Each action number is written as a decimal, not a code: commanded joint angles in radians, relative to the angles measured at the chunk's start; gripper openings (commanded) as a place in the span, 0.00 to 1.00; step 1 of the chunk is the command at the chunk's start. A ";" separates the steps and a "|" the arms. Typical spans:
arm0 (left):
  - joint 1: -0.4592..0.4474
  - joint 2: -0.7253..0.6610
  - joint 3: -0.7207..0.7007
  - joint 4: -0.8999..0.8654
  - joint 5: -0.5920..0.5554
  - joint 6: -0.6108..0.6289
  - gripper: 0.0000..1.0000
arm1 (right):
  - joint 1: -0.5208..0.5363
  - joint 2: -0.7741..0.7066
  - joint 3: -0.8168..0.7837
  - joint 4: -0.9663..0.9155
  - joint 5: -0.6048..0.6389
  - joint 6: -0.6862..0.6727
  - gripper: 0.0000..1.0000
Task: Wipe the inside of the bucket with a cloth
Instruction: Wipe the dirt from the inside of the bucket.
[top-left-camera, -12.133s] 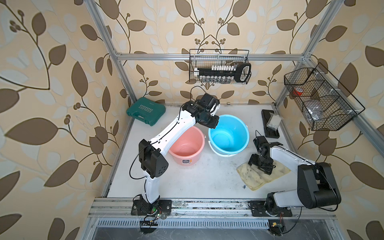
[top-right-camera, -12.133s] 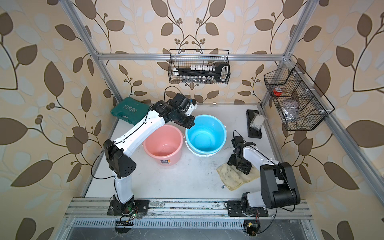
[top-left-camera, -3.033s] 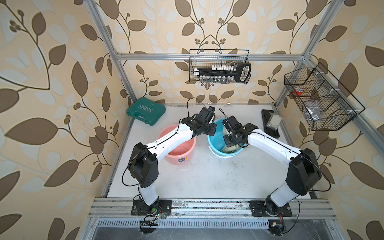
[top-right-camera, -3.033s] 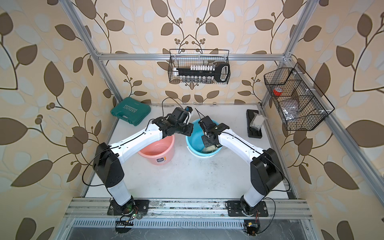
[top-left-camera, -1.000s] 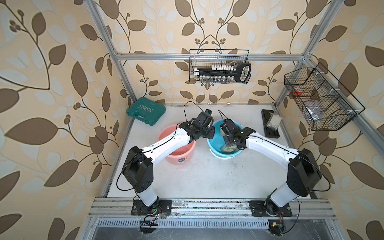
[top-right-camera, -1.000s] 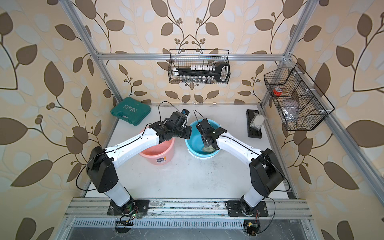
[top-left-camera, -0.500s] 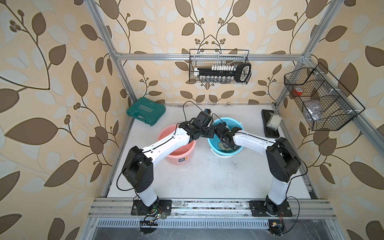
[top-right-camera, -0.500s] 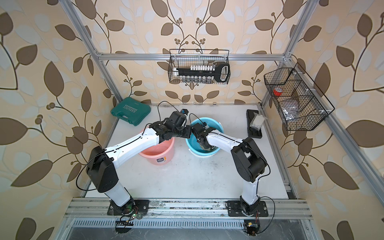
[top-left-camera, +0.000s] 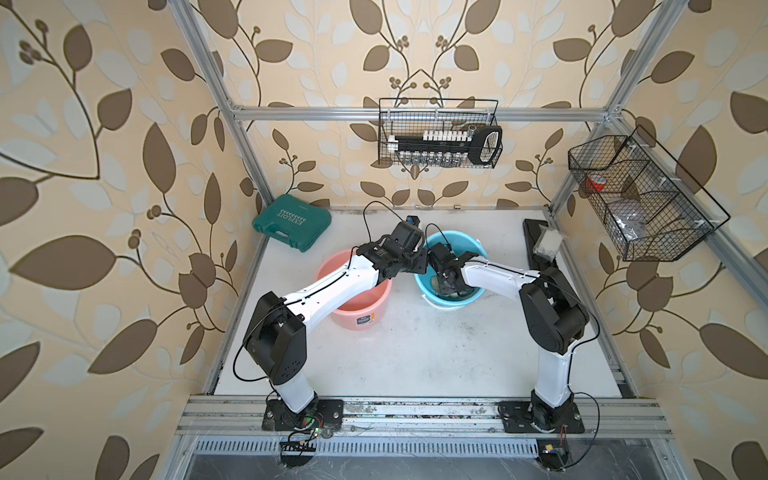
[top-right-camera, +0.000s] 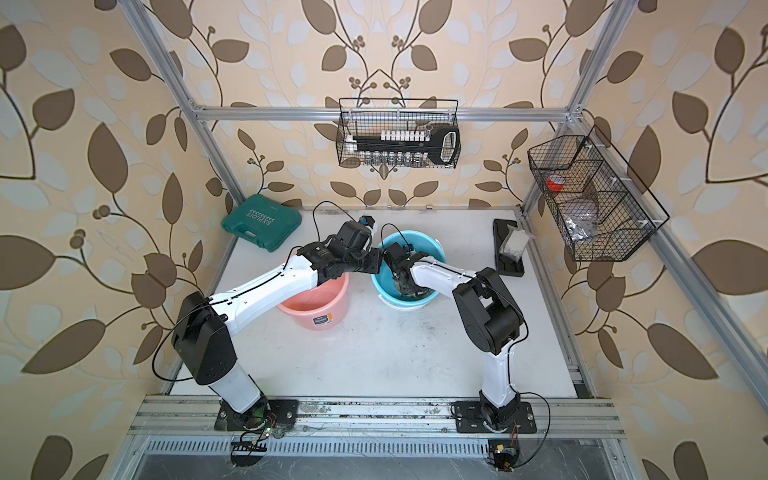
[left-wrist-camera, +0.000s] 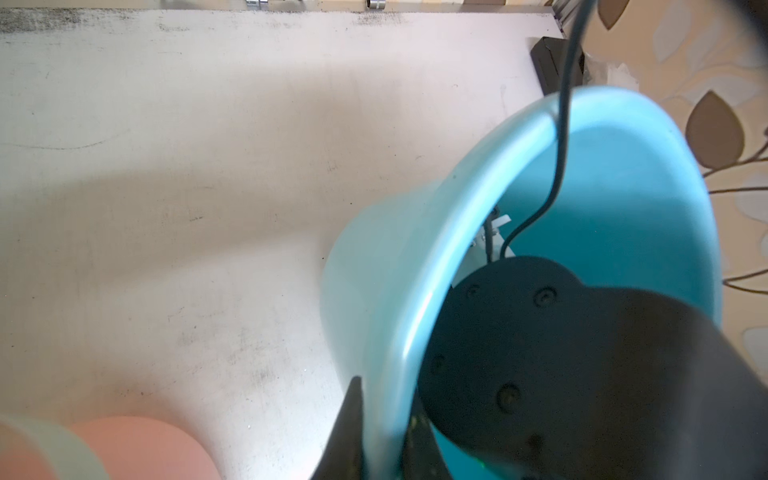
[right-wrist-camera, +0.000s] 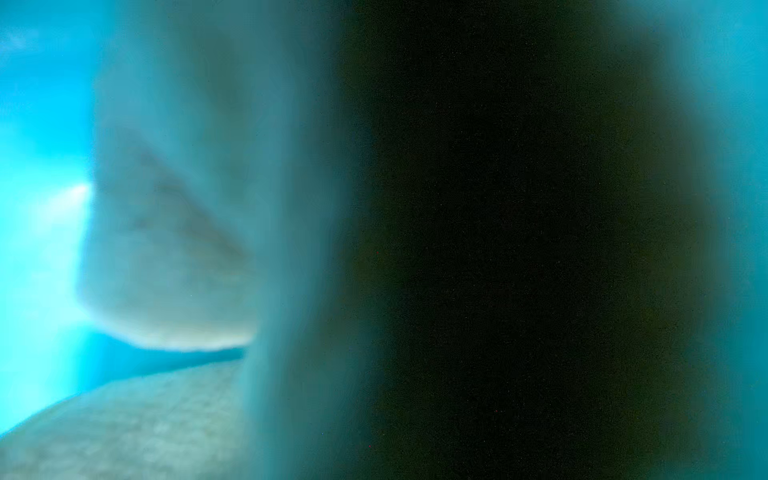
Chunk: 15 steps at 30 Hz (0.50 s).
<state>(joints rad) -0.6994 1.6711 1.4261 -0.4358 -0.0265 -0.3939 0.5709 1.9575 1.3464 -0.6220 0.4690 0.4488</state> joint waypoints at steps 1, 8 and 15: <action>-0.028 -0.005 -0.012 -0.157 0.134 0.034 0.00 | -0.044 0.007 -0.011 0.196 -0.139 0.085 0.00; -0.028 0.025 0.006 -0.186 0.132 0.015 0.00 | -0.049 -0.003 -0.006 0.311 -0.287 0.085 0.00; -0.028 0.051 0.020 -0.207 0.131 -0.027 0.00 | -0.078 -0.039 -0.092 0.496 -0.506 0.081 0.00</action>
<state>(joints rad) -0.6987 1.6882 1.4517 -0.4545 -0.0513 -0.4255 0.5205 1.9308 1.2804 -0.3054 0.1127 0.5137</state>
